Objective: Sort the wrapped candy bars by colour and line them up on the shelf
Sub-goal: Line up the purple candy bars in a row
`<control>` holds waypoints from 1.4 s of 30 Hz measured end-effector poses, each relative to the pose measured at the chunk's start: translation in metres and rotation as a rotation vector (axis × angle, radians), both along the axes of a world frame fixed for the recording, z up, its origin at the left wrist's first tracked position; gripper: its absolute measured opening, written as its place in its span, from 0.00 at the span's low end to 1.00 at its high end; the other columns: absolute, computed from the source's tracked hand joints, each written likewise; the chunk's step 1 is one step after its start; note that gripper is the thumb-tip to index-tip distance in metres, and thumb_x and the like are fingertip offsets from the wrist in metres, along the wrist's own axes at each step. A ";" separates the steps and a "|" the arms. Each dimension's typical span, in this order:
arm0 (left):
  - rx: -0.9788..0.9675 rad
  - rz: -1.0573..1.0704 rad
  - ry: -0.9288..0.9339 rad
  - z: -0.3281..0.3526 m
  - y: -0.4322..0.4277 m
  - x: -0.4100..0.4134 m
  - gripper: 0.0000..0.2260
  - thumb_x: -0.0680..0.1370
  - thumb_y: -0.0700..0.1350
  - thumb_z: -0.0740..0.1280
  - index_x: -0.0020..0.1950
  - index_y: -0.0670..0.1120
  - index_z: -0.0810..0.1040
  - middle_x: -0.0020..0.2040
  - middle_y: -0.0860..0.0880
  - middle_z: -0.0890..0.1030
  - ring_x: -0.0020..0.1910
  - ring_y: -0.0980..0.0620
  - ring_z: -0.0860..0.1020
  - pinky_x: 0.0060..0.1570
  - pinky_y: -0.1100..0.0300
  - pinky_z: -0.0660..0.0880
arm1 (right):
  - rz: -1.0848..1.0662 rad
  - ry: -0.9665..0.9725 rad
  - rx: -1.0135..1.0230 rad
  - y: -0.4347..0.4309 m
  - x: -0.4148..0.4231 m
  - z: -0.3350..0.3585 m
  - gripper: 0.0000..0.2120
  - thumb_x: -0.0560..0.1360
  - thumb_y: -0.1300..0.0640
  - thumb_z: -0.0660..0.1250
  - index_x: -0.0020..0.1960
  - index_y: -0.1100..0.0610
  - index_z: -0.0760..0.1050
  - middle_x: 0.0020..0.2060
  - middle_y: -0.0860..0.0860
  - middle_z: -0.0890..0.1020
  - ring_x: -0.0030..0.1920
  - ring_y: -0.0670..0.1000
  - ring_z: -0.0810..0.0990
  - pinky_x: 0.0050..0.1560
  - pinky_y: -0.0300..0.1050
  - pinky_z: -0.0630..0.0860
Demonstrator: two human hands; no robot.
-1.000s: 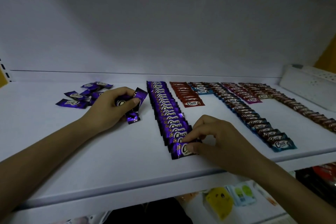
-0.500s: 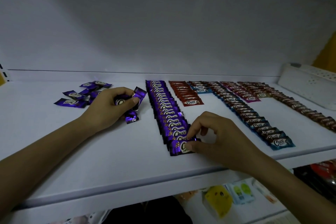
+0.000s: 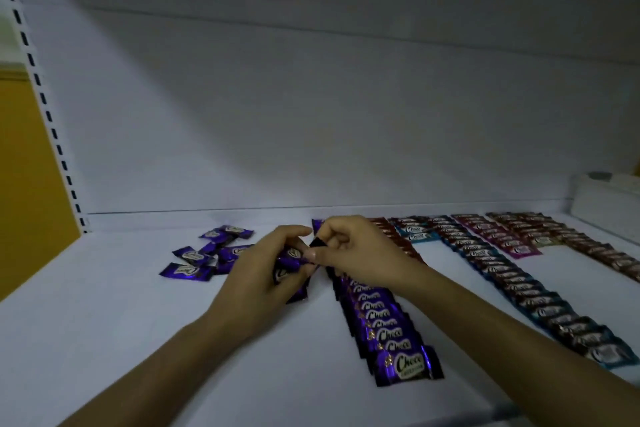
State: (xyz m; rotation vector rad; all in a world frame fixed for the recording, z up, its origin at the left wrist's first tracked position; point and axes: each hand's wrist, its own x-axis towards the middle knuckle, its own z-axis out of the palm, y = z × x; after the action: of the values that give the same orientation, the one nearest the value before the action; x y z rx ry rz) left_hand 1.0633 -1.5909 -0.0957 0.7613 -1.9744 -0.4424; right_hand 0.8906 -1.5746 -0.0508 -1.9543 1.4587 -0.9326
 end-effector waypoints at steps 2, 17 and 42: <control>0.024 0.010 0.015 0.000 -0.003 0.001 0.18 0.74 0.39 0.72 0.59 0.56 0.73 0.49 0.59 0.80 0.49 0.65 0.77 0.46 0.75 0.69 | 0.001 -0.085 0.021 -0.003 -0.002 0.002 0.05 0.74 0.57 0.71 0.42 0.57 0.77 0.32 0.54 0.80 0.32 0.45 0.77 0.37 0.42 0.76; 0.105 0.063 0.004 -0.002 -0.011 0.008 0.12 0.75 0.41 0.71 0.57 0.53 0.79 0.50 0.59 0.80 0.51 0.68 0.75 0.49 0.78 0.67 | -0.026 -0.528 0.103 0.009 -0.020 0.001 0.11 0.70 0.49 0.71 0.43 0.56 0.77 0.38 0.56 0.85 0.33 0.51 0.83 0.32 0.39 0.77; 0.059 0.048 -0.108 -0.003 -0.005 0.003 0.12 0.74 0.41 0.71 0.56 0.52 0.79 0.49 0.55 0.81 0.49 0.60 0.77 0.52 0.74 0.69 | 0.005 0.016 0.060 0.128 -0.074 -0.016 0.06 0.64 0.51 0.73 0.41 0.49 0.83 0.36 0.42 0.84 0.37 0.36 0.79 0.40 0.23 0.68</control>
State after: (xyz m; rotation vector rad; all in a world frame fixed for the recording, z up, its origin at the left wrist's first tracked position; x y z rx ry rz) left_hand 1.0660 -1.5962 -0.0992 0.8847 -2.0459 -0.4403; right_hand 0.8169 -1.4468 -0.0671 -1.9252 1.4725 -0.8631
